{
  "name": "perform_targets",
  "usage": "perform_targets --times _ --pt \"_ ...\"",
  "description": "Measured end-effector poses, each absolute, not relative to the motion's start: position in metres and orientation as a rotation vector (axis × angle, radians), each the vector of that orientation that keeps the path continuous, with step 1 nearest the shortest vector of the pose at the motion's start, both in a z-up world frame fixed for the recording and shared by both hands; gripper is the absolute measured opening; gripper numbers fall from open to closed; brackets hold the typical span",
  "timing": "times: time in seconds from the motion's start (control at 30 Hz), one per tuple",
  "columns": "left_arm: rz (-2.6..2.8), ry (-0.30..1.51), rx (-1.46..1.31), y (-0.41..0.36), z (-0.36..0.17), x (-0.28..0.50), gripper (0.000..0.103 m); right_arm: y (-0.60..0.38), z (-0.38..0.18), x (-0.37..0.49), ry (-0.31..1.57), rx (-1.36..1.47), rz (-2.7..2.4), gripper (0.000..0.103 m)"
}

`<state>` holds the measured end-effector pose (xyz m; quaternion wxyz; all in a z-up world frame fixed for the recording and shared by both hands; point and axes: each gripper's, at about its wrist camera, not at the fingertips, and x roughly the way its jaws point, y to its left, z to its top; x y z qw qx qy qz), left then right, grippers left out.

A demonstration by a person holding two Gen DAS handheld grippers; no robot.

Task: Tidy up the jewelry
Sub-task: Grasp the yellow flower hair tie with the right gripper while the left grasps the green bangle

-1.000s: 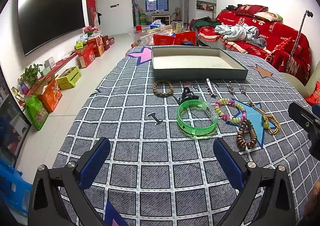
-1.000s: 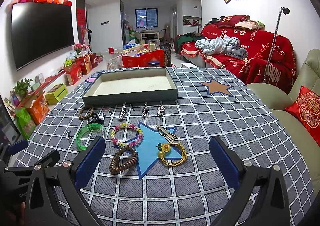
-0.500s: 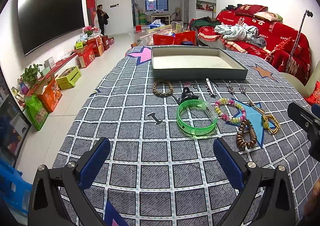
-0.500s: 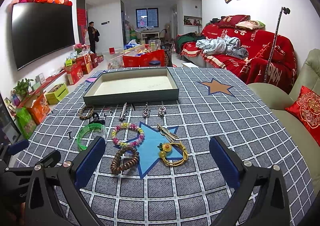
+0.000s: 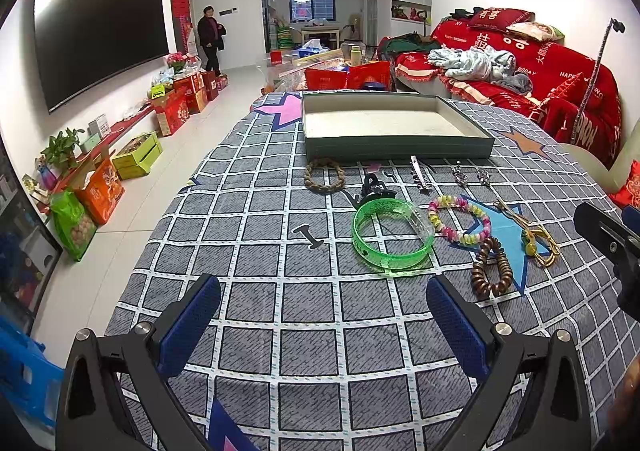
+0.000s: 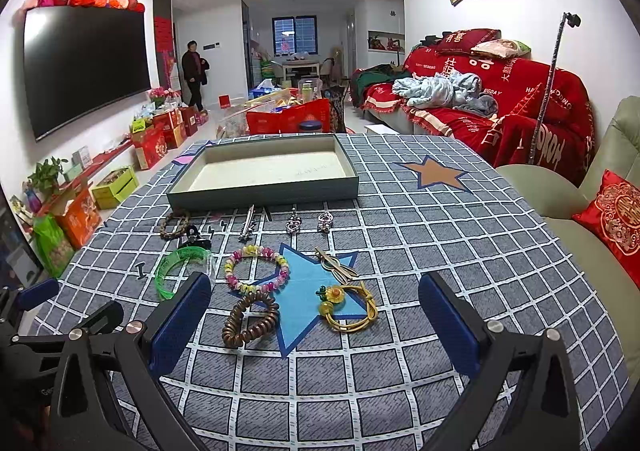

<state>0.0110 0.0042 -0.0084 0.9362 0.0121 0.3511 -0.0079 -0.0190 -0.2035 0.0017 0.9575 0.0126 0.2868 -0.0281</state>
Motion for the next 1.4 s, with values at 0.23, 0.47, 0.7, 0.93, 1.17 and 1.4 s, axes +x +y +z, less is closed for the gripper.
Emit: perform_targets --times 0.23,0.47,0.7,0.93,1.17,1.4 --pt "-0.022 0.741 0.023 0.002 -0.014 0.013 0.103 -0.201 -0.002 -0.013 0.589 0.028 -0.054 0.103" --pt "-0.036 0.790 0.010 0.005 -0.014 0.023 0.103 -0.191 -0.009 -0.005 0.647 0.038 -0.066 0.103" --pt "-0.082 0.911 -0.048 0.016 -0.021 0.052 0.103 -0.218 -0.024 0.006 0.823 0.075 -0.143 0.103" --pt "-0.129 0.987 -0.038 0.014 -0.025 0.085 0.103 -0.235 -0.035 0.018 0.921 0.074 -0.164 0.103" --pt "-0.161 1.037 -0.024 0.008 -0.030 0.112 0.103 -0.231 -0.036 0.043 0.952 0.032 -0.158 0.102" --pt "-0.190 1.072 0.043 -0.006 -0.040 0.126 0.093 -0.216 -0.051 0.064 1.019 -0.010 -0.117 0.061"
